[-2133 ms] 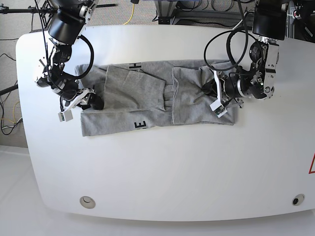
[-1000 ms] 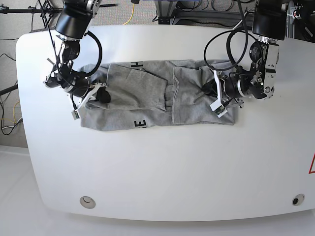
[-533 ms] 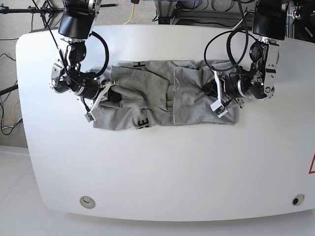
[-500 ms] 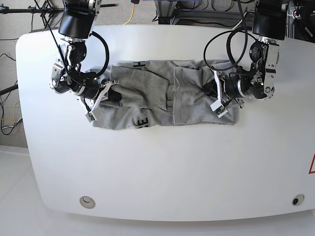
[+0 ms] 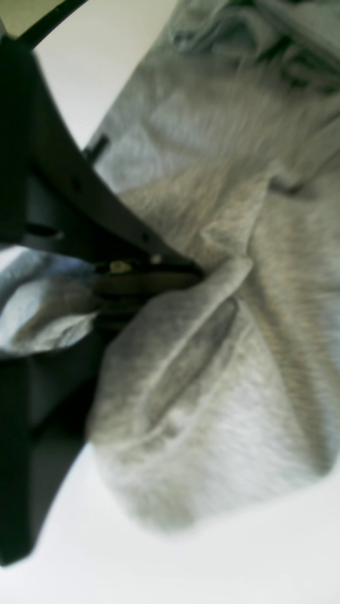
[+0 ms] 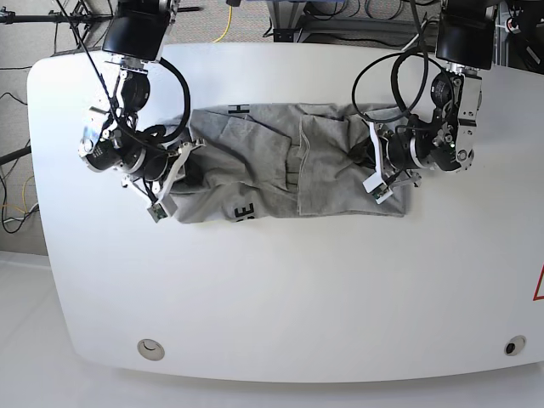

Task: Fold the T-shirt properly
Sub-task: 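Lift the collar end with the right gripper and fold it toward the left gripper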

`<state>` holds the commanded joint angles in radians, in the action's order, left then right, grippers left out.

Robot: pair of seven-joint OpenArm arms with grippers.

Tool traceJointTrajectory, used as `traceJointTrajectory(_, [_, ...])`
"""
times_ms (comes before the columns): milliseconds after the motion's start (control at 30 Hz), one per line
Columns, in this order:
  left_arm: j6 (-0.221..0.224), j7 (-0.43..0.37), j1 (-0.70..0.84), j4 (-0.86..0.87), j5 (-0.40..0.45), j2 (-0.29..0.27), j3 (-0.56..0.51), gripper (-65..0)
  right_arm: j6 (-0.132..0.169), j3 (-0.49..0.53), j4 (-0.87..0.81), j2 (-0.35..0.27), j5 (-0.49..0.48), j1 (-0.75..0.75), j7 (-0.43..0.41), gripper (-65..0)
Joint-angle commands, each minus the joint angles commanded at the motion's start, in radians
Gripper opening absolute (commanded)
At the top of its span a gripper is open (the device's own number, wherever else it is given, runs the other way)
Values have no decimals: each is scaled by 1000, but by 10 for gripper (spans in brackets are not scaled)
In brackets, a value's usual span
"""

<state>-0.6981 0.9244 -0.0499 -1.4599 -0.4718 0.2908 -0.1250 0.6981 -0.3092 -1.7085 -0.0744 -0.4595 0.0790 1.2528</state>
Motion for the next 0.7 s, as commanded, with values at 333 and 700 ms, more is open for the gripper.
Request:
traceJointTrajectory(333, [0,0,-26,2,2,-32,0,-650,0,147,-81,41,0,-5,28,-650])
traceJointTrajectory(700, [0,0,-34,2,2,-37,-3,-650,0,272,-81,86,5,3,28,-650])
